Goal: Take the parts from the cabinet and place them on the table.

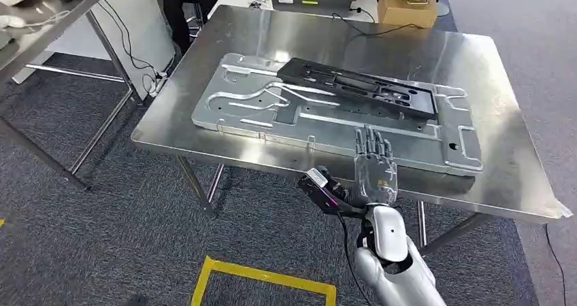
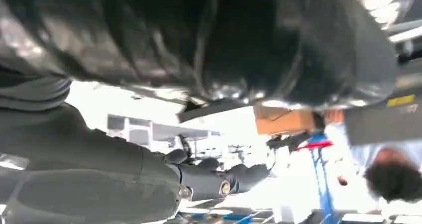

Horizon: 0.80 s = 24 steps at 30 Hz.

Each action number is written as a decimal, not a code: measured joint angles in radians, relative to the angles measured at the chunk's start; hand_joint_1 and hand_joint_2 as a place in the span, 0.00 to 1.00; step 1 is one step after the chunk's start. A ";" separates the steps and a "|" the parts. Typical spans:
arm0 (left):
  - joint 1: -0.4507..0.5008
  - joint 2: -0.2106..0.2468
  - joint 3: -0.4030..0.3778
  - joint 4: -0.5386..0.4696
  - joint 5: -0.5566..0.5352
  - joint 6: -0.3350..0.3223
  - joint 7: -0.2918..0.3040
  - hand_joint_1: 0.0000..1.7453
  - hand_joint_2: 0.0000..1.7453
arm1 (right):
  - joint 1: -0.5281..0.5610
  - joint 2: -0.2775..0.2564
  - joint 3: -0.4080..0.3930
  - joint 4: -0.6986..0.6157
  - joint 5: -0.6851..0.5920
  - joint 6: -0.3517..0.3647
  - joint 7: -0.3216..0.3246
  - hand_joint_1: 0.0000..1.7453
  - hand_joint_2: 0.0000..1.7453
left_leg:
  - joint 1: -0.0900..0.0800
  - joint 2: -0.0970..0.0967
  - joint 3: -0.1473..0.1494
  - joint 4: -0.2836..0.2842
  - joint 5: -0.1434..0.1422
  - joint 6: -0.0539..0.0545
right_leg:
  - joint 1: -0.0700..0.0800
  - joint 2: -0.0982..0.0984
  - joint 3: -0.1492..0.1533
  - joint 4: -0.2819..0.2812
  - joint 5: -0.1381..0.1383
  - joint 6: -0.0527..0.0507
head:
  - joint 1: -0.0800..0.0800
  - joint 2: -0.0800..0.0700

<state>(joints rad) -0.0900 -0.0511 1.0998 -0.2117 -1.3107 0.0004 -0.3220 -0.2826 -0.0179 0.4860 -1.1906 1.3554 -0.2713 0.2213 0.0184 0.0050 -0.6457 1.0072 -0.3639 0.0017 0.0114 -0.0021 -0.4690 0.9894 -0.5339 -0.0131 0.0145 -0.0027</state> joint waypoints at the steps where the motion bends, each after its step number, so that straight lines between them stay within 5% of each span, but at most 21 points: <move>1: 0.004 0.000 0.002 0.000 0.000 0.001 0.000 0.00 0.00 | 0.031 0.005 0.000 -0.010 0.008 -0.018 0.006 0.00 0.00 | -0.005 -0.002 -0.005 -0.001 0.002 -0.007 | -0.016 -0.004 -0.005 -0.019 0.021 -0.011 | 0.001 0.000; 2: 0.006 -0.001 0.002 0.000 0.002 0.002 0.000 0.00 0.00 | 0.057 0.009 0.000 -0.016 0.013 -0.036 0.008 0.00 0.00 | -0.003 -0.003 -0.014 0.015 -0.038 -0.009 | -0.014 -0.010 -0.015 -0.021 0.034 -0.017 | 0.001 0.000; 3: 0.008 -0.002 0.003 0.000 0.004 0.002 0.001 0.00 0.00 | 0.086 0.016 0.000 -0.028 0.015 -0.058 0.008 0.00 0.00 | 0.000 -0.003 -0.030 0.064 -0.108 -0.010 | -0.014 -0.009 -0.033 -0.021 0.046 -0.028 | 0.001 0.000; 5: 0.008 0.000 0.006 0.000 0.008 0.006 0.001 0.00 0.00 | 0.143 0.022 -0.001 -0.051 0.018 -0.090 0.004 0.00 0.00 | 0.001 -0.003 -0.057 0.209 -0.225 -0.017 | -0.012 -0.009 -0.067 -0.017 0.069 -0.027 | 0.000 0.000; 6: 0.008 0.001 0.007 0.000 0.009 0.009 0.001 0.00 0.00 | 0.166 0.024 -0.003 -0.058 0.020 -0.099 0.000 0.00 0.00 | 0.001 -0.003 -0.063 0.276 -0.243 -0.021 | -0.012 -0.011 -0.085 -0.013 0.081 -0.026 | 0.000 0.000; 8: 0.009 0.001 0.009 0.000 0.009 0.010 0.001 0.00 0.00 | 0.199 0.026 -0.006 -0.068 0.023 -0.104 -0.005 0.00 0.00 | 0.001 -0.003 -0.035 0.310 -0.177 -0.023 | -0.013 -0.012 -0.126 0.002 0.101 -0.021 | 0.000 0.000; 10: 0.008 0.001 0.013 0.000 0.009 0.010 0.001 0.00 0.00 | 0.212 0.030 -0.010 -0.075 0.025 -0.106 -0.006 0.00 0.00 | 0.003 -0.003 0.041 0.226 -0.115 -0.023 | -0.015 -0.011 -0.161 0.019 0.114 -0.015 | 0.000 0.000; 11: 0.006 0.001 0.016 0.000 0.009 0.011 0.001 0.00 0.00 | 0.217 0.032 -0.013 -0.081 0.026 -0.106 -0.007 0.00 0.00 | 0.004 -0.003 0.131 0.108 -0.133 -0.021 | -0.015 -0.009 -0.181 0.037 0.122 -0.009 | 0.000 0.000; 12: 0.002 0.001 0.018 0.000 0.009 0.011 0.001 0.00 0.00 | 0.222 0.034 -0.015 -0.089 0.026 -0.107 -0.007 0.00 0.00 | -0.004 -0.005 0.191 0.014 -0.181 -0.020 | -0.010 -0.008 -0.193 0.049 0.126 -0.003 | -0.001 0.000; 13: 0.002 0.001 0.020 0.000 0.009 0.012 0.001 0.00 0.00 | 0.225 0.035 -0.016 -0.093 0.028 -0.107 -0.009 0.00 0.00 | -0.006 -0.008 0.202 -0.014 -0.202 -0.005 | -0.010 -0.009 -0.195 0.052 0.133 0.004 | 0.001 0.000; 16: 0.006 0.000 0.023 0.000 0.010 0.011 0.001 0.00 0.00 | 0.236 0.037 -0.020 -0.096 0.019 -0.112 -0.019 0.00 0.00 | -0.004 -0.005 0.179 -0.009 -0.178 0.022 | -0.010 -0.007 -0.201 0.045 0.162 0.020 | 0.001 0.000; 18: 0.004 0.000 0.024 0.000 0.013 0.011 0.001 0.00 0.00 | 0.252 0.039 -0.033 -0.099 0.001 -0.119 -0.029 0.00 0.00 | -0.001 0.002 0.153 -0.010 -0.153 0.035 | -0.017 -0.002 -0.220 0.088 0.076 0.032 | 0.002 0.000; 19: 0.004 0.000 0.025 0.000 0.017 0.011 0.001 0.00 0.00 | 0.258 0.039 -0.038 -0.103 -0.013 -0.129 -0.036 0.00 0.00 | -0.002 0.003 0.137 -0.010 -0.141 0.042 | -0.017 -0.001 -0.233 0.147 0.004 0.035 | 0.001 0.000; 21: 0.004 0.000 0.027 0.000 0.021 0.013 0.001 0.00 0.00 | 0.273 0.042 -0.048 -0.104 -0.054 -0.163 -0.053 0.00 0.00 | -0.004 0.007 0.109 -0.009 -0.116 0.047 | -0.018 -0.001 -0.252 0.281 -0.092 0.038 | 0.001 0.000; 22: 0.004 0.000 0.031 0.000 0.026 0.015 0.002 0.00 0.00 | 0.296 0.048 -0.060 -0.104 -0.088 -0.197 -0.069 0.00 0.00 | -0.005 0.007 0.090 -0.008 -0.103 0.047 | -0.018 -0.001 -0.250 0.331 -0.093 0.039 | 0.001 0.000; 24: 0.007 0.000 0.040 0.000 0.036 0.019 0.005 0.00 0.00 | 0.363 0.062 -0.089 -0.098 -0.159 -0.278 -0.098 0.00 0.00 | -0.007 0.006 0.054 -0.003 -0.082 0.043 | -0.018 -0.001 -0.198 0.324 -0.011 0.033 | 0.001 0.000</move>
<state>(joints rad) -0.0827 -0.0511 1.1399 -0.2117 -1.2749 0.0198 -0.3174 0.0806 0.0439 0.3974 -1.2882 1.1962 -0.5491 0.1232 0.0116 0.0111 -0.5915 1.0046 -0.4457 0.0451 -0.0063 -0.0029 -0.6667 1.3129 -0.5448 0.0201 0.0156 -0.0027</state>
